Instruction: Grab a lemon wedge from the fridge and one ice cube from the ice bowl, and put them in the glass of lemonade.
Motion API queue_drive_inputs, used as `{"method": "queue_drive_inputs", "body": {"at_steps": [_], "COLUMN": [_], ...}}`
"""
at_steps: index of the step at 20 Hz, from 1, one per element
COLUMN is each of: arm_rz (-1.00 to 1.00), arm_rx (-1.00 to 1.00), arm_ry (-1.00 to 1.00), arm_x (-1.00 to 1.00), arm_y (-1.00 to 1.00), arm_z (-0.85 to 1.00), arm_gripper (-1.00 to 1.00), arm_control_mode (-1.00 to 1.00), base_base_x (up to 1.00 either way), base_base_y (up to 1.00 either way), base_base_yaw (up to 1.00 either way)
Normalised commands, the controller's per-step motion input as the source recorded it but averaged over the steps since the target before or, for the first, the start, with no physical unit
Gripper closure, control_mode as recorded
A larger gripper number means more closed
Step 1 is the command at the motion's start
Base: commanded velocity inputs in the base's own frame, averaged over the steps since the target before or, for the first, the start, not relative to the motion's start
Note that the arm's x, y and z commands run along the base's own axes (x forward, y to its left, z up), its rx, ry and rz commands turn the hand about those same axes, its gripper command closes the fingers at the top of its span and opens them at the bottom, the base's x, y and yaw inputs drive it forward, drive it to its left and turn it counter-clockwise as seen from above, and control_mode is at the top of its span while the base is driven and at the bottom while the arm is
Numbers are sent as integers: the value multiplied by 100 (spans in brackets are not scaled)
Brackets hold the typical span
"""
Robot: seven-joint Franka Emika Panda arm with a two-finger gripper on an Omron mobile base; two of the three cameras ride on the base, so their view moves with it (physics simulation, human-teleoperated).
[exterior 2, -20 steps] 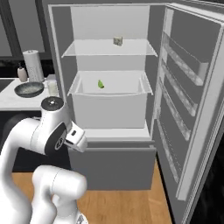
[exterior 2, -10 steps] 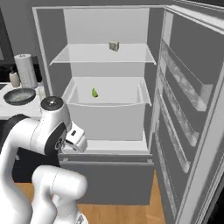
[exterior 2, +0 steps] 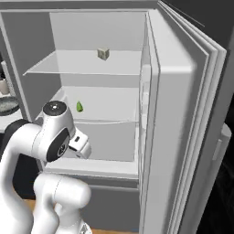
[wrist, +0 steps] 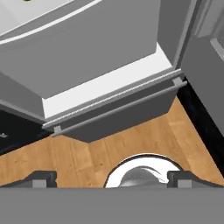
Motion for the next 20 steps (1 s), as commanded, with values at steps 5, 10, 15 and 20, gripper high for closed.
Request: {"method": "queue_drive_inputs", "body": {"at_steps": [5,10,15,20], "arm_rz": [0,0,0,0], "arm_rx": [0,0,0,-1], "arm_ry": [0,0,0,0], "arm_x": [0,0,0,16], "arm_y": [0,0,0,2], "arm_z": [0,0,0,-10], "arm_gripper": [-100,-100,-100,-100], "arm_control_mode": [100,100,100,-100], "base_base_x": [54,58,35,6], "base_base_y": [-6,6,3,3], "base_base_yaw": [17,15,11,0]}}
